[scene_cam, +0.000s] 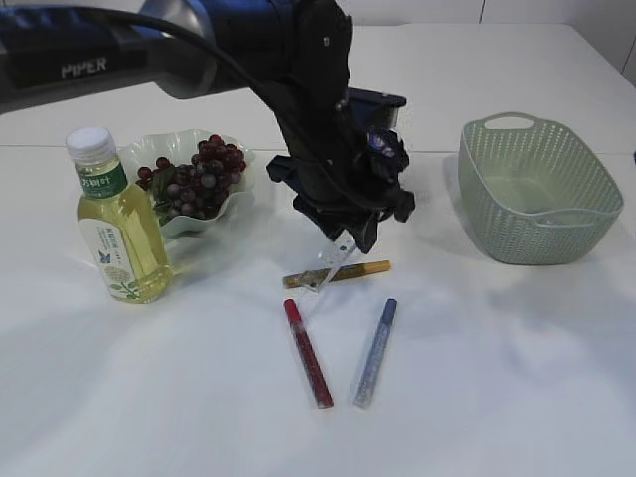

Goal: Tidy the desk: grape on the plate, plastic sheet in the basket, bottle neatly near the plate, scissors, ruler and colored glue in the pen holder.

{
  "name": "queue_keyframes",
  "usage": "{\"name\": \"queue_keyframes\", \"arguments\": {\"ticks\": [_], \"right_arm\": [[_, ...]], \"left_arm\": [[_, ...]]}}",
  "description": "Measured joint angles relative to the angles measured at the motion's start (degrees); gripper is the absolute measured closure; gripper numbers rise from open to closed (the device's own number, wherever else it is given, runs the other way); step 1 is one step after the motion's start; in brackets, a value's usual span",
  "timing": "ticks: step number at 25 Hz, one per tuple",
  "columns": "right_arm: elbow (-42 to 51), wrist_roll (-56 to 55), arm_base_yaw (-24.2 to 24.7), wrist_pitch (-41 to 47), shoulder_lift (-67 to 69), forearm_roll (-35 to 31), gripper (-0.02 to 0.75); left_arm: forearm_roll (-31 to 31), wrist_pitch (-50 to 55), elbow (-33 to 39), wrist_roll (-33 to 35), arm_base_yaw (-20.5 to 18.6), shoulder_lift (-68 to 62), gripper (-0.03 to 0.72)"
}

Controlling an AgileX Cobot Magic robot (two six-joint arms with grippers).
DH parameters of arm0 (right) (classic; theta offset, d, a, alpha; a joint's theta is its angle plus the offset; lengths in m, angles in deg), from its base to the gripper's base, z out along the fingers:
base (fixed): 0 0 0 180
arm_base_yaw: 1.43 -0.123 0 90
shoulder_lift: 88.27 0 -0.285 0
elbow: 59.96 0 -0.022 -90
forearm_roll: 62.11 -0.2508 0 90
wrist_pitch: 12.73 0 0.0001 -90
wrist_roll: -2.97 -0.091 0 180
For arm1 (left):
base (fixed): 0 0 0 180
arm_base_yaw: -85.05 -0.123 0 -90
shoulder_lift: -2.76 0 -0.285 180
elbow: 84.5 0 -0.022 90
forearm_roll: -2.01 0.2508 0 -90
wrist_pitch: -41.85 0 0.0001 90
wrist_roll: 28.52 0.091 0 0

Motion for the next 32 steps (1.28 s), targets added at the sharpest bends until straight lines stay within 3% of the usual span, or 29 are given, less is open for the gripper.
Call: {"name": "queue_keyframes", "arguments": {"ticks": [4, 9, 19, 32], "right_arm": [[0.0, 0.0, 0.0, 0.0, 0.0, 0.4, 0.271], [0.0, 0.1, 0.0, 0.0, 0.0, 1.5, 0.271], [0.0, 0.2, 0.0, 0.0, 0.0, 2.7, 0.271], [0.0, 0.2, 0.0, 0.0, 0.0, 4.2, 0.270]], "left_arm": [[-0.2, -5.8, 1.9, 0.0, -0.1, 2.2, 0.412], [0.2, -18.1, 9.3, 0.2, -0.1, 4.1, 0.412], [2.9, -49.0, 23.3, 0.3, -0.2, 8.1, 0.412], [3.4, -85.8, 24.9, 0.3, -4.2, 7.8, 0.412]]}}
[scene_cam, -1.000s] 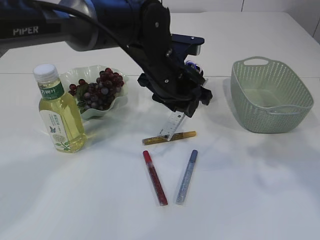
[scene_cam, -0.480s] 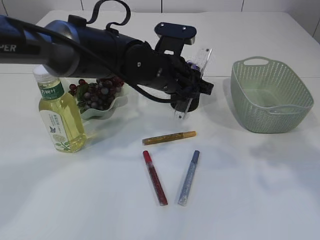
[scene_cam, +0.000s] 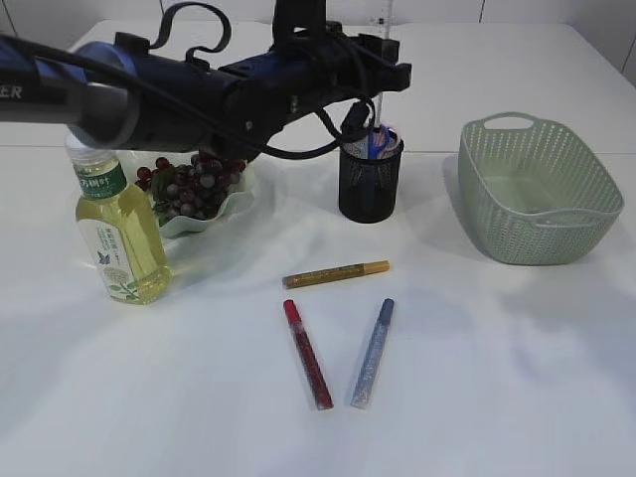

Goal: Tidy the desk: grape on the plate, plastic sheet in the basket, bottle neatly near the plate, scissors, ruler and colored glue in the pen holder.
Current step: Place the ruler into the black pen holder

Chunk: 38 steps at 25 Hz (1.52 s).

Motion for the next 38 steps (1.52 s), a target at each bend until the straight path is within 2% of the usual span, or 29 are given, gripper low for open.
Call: {"name": "queue_keyframes", "arguments": {"ticks": [5, 10, 20, 38], "right_arm": [[0.0, 0.0, 0.0, 0.0, 0.0, 0.0, 0.270], [0.0, 0.1, 0.0, 0.0, 0.0, 0.0, 0.270], [0.0, 0.1, 0.0, -0.1, 0.0, 0.0, 0.269], [0.0, 0.1, 0.0, 0.0, 0.0, 0.9, 0.266]], "left_arm": [[0.0, -9.5, 0.0, 0.1, -0.4, -3.3, 0.412], [0.1, -14.4, -0.8, 0.2, -0.9, -6.7, 0.412], [0.2, -12.9, -8.4, 0.2, -2.6, -13.9, 0.412], [1.4, -12.2, -8.8, 0.2, -2.6, -15.1, 0.412]]}}
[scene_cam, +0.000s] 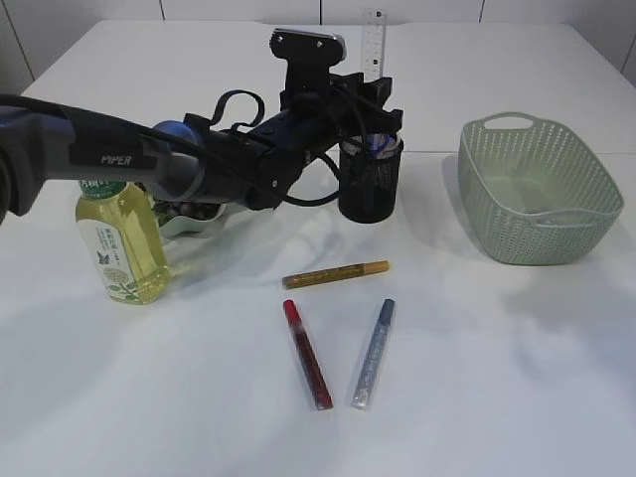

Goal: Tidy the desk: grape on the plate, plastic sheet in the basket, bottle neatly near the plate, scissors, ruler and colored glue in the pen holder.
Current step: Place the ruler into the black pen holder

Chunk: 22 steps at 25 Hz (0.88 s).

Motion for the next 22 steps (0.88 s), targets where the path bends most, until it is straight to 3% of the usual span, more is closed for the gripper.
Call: {"name": "queue_keyframes", "arguments": {"ticks": [22], "right_arm": [[0.0, 0.0, 0.0, 0.0, 0.0, 0.0, 0.267]], "left_arm": [[0.0, -2.1, -0.1, 0.0, -0.4, -2.3, 0.410]]}}
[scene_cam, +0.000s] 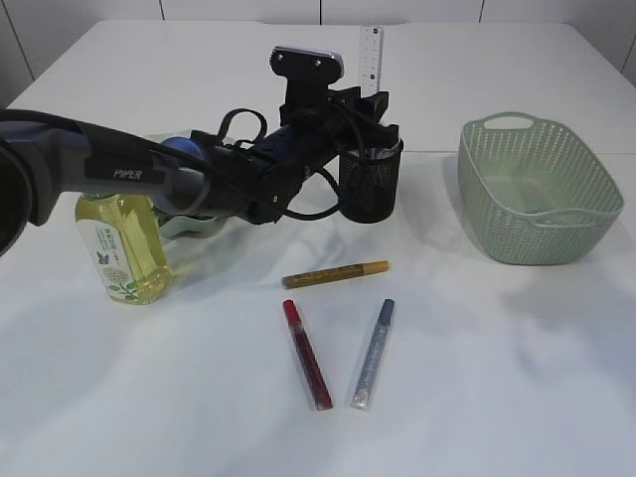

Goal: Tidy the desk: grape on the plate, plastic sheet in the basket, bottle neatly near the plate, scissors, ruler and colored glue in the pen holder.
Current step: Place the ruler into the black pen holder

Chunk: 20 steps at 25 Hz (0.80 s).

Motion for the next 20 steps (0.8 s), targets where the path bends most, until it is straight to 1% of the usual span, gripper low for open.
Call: {"name": "queue_keyframes", "arguments": {"ticks": [15, 20], "right_arm": [[0.0, 0.0, 0.0, 0.0, 0.0, 0.0, 0.267], [0.0, 0.0, 0.0, 0.0, 0.0, 0.0, 0.267]], "left_arm": [[0.0, 1.3, 0.0, 0.0, 0.0, 0.0, 0.407], [0.0, 2.3, 0.0, 0.0, -0.1, 0.0, 0.387]]}}
